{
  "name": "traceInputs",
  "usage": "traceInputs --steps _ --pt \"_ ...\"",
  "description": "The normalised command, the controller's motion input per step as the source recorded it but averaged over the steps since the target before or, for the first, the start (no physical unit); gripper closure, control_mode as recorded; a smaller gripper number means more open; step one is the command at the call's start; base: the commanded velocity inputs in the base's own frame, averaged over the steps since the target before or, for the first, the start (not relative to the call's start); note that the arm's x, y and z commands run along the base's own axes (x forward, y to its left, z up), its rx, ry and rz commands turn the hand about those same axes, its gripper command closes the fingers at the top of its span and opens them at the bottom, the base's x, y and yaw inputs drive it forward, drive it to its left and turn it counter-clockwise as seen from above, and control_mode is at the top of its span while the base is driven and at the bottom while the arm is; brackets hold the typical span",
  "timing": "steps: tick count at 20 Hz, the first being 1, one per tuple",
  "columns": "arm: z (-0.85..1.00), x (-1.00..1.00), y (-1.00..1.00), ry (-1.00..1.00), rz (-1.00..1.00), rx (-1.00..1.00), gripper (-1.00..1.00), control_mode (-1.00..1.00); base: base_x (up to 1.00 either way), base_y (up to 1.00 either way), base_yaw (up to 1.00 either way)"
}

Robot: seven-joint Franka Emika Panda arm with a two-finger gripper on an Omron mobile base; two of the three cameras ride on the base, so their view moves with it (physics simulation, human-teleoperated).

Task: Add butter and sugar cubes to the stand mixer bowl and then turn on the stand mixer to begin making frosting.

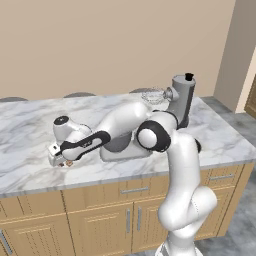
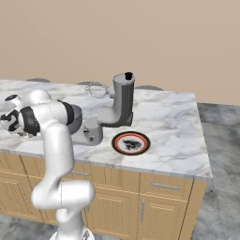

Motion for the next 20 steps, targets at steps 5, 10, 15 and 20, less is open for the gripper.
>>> traceInputs --steps 5,10,15,20 --pt "-0.24 0.24 0.0 0.0 0.11 0.0 -1.0 -1.0 0.0 0.0 0.0" --pt "-0.27 0.14 0.0 0.0 0.09 0.0 -1.0 -1.0 0.0 0.0 0.0" --pt "-0.32 0.14 0.02 0.0 0.09 0.0 -1.0 -1.0 0.0 0.0 0.0" --pt "-0.21 -0.01 0.05 0.01 0.05 0.0 1.0 -1.0 0.0 0.0 0.0"
